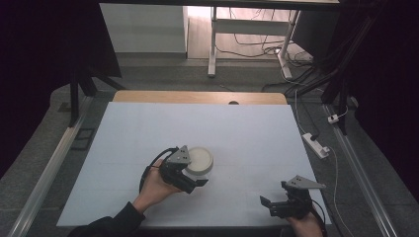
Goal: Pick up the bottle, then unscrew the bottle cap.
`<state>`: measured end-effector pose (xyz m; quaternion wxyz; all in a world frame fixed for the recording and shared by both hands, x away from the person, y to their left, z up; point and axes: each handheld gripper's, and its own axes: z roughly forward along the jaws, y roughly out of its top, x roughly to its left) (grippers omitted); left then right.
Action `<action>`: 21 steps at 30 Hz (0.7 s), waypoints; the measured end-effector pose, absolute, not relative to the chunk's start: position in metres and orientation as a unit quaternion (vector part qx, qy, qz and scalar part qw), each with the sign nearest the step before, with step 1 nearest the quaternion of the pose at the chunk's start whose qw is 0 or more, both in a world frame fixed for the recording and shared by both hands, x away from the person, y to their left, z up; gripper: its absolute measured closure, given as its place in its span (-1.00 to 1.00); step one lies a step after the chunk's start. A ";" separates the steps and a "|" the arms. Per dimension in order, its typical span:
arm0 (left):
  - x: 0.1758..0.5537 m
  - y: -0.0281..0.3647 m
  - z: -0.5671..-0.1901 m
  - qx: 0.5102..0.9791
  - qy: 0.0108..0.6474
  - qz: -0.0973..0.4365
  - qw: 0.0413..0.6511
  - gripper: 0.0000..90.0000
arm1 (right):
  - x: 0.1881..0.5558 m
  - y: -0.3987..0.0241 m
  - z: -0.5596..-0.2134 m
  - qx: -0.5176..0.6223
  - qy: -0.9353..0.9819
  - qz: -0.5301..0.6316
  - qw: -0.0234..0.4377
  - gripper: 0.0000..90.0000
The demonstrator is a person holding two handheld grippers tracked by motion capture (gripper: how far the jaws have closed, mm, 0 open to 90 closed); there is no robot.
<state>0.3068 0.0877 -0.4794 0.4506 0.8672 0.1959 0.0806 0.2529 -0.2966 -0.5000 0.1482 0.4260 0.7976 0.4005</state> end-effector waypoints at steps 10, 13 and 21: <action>0.305 0.085 -0.479 0.869 0.192 0.080 0.449 -0.84 | 0.252 -0.296 -0.499 0.421 0.798 0.404 0.151 -1.00; 0.305 0.085 -0.479 0.869 0.192 0.081 0.448 -0.84 | 0.252 -0.295 -0.499 0.419 0.799 0.405 0.151 -1.00; 0.306 0.085 -0.480 0.870 0.193 0.082 0.447 -0.84 | 0.250 -0.287 -0.490 0.397 0.798 0.424 0.157 -1.00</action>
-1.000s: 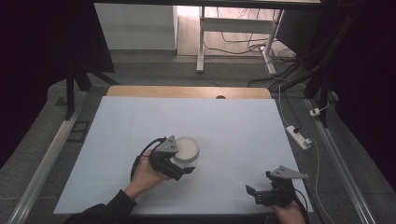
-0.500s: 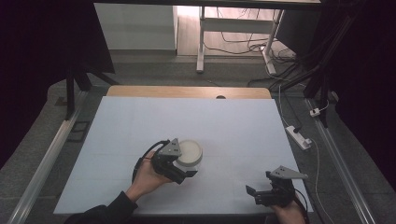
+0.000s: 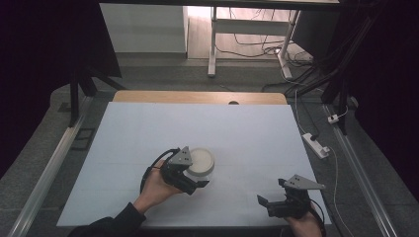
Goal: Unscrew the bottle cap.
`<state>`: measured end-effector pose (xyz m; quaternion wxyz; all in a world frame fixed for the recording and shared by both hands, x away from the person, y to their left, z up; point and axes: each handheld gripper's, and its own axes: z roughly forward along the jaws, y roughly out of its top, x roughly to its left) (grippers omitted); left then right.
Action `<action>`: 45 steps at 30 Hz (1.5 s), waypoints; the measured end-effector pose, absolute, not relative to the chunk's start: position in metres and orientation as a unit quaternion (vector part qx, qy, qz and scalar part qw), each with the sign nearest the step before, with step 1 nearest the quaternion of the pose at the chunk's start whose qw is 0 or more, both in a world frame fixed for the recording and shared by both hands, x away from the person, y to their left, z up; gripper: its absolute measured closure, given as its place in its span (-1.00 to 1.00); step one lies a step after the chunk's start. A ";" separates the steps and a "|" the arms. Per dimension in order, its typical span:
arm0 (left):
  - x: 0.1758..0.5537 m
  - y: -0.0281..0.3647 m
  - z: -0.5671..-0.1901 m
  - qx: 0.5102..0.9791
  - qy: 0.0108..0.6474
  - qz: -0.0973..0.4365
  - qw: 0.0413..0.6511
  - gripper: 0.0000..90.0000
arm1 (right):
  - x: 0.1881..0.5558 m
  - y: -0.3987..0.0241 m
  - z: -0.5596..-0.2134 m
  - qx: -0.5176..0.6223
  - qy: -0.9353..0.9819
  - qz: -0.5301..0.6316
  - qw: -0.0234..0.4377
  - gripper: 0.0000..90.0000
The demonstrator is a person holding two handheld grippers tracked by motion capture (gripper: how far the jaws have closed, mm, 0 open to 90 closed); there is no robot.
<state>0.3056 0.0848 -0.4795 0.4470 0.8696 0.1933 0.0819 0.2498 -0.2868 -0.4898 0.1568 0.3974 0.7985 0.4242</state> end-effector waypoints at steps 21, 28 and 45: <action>0.306 0.086 -0.478 0.870 0.192 0.087 0.446 -0.84 | 0.260 -0.231 -0.452 0.310 0.800 0.502 0.107 -1.00; 0.306 0.086 -0.478 0.870 0.192 0.087 0.447 -0.84 | 0.264 -0.212 -0.443 0.291 0.807 0.503 0.104 -1.00; 0.306 0.085 -0.479 0.871 0.191 0.085 0.445 -0.84 | 0.281 -0.173 -0.433 0.268 0.812 0.513 0.082 -1.00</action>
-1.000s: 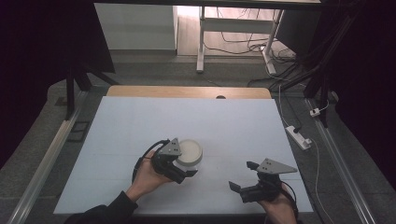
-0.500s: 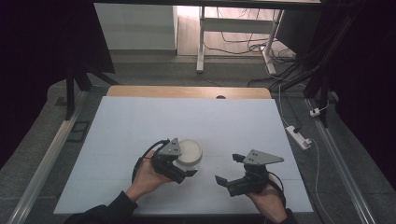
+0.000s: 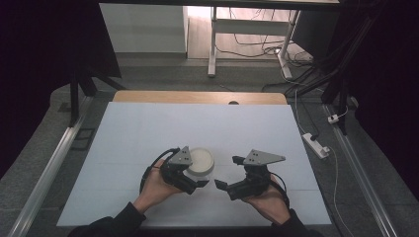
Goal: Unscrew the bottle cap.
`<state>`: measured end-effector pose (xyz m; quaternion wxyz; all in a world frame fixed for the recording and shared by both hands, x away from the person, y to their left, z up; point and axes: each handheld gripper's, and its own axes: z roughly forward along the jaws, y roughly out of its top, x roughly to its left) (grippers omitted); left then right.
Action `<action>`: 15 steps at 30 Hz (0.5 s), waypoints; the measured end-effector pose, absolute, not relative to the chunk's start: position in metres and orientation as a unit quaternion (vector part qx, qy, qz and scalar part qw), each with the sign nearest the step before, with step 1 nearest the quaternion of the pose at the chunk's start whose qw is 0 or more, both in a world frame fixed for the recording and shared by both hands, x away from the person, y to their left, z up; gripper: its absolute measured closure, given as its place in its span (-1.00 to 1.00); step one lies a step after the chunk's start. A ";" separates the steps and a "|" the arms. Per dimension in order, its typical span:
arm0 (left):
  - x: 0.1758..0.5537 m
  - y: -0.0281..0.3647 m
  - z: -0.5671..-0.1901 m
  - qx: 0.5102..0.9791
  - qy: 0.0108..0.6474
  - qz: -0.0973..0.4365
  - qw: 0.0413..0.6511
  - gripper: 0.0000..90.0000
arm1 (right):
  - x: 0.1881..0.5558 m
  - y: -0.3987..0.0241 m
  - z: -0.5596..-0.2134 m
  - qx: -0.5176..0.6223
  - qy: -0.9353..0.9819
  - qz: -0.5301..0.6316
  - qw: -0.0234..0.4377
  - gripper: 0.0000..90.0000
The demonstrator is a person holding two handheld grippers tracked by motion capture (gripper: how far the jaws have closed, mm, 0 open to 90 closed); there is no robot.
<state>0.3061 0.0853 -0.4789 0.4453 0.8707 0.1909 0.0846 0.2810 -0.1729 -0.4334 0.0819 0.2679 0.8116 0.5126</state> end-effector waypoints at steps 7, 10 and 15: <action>0.306 0.084 -0.479 0.874 0.186 0.082 0.442 -0.84 | 0.286 -0.153 -0.432 0.250 0.821 0.504 0.093 -1.00; 0.306 0.083 -0.479 0.872 0.187 0.080 0.445 -0.84 | 0.289 -0.144 -0.431 0.246 0.823 0.502 0.098 -1.00; 0.306 0.083 -0.479 0.872 0.186 0.079 0.445 -0.84 | 0.295 -0.130 -0.430 0.237 0.825 0.503 0.097 -1.00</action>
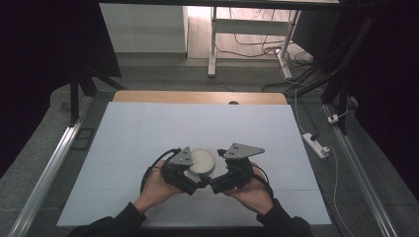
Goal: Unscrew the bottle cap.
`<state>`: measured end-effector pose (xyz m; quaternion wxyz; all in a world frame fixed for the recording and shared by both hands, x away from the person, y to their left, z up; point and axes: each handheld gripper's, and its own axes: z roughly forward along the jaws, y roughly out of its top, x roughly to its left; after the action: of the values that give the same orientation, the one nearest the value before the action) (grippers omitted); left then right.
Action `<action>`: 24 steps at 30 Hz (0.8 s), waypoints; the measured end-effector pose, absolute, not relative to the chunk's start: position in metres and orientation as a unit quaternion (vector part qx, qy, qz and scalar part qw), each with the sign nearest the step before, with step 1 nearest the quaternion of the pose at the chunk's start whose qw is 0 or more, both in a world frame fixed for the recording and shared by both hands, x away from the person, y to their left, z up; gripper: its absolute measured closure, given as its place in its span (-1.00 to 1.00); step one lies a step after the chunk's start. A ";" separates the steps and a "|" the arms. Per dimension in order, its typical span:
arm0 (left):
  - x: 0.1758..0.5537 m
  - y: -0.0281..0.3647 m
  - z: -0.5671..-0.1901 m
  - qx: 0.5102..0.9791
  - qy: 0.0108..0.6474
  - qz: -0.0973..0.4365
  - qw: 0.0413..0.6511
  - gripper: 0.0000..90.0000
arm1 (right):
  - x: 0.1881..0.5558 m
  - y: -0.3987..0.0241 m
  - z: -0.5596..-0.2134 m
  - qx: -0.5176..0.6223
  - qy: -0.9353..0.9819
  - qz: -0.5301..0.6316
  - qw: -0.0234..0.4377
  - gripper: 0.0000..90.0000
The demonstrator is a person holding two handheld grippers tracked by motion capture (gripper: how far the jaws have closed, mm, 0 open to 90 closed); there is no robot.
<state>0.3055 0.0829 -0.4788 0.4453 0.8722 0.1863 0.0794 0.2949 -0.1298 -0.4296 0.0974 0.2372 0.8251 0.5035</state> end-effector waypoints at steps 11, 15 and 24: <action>0.305 0.083 -0.478 0.872 0.183 0.078 0.447 -0.84 | 0.303 -0.106 -0.433 0.226 0.836 0.491 0.098 -1.00; 0.306 0.083 -0.479 0.872 0.185 0.075 0.447 -0.84 | 0.305 -0.108 -0.435 0.216 0.833 0.502 0.088 -0.86; 0.306 0.082 -0.480 0.876 0.179 0.071 0.443 -0.84 | 0.306 -0.112 -0.438 0.205 0.835 0.504 0.085 -0.85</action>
<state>0.3061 0.0816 -0.4801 0.4427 0.8758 0.1785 0.0714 0.3063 -0.1117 -0.4377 0.0846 0.2052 0.8347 0.5040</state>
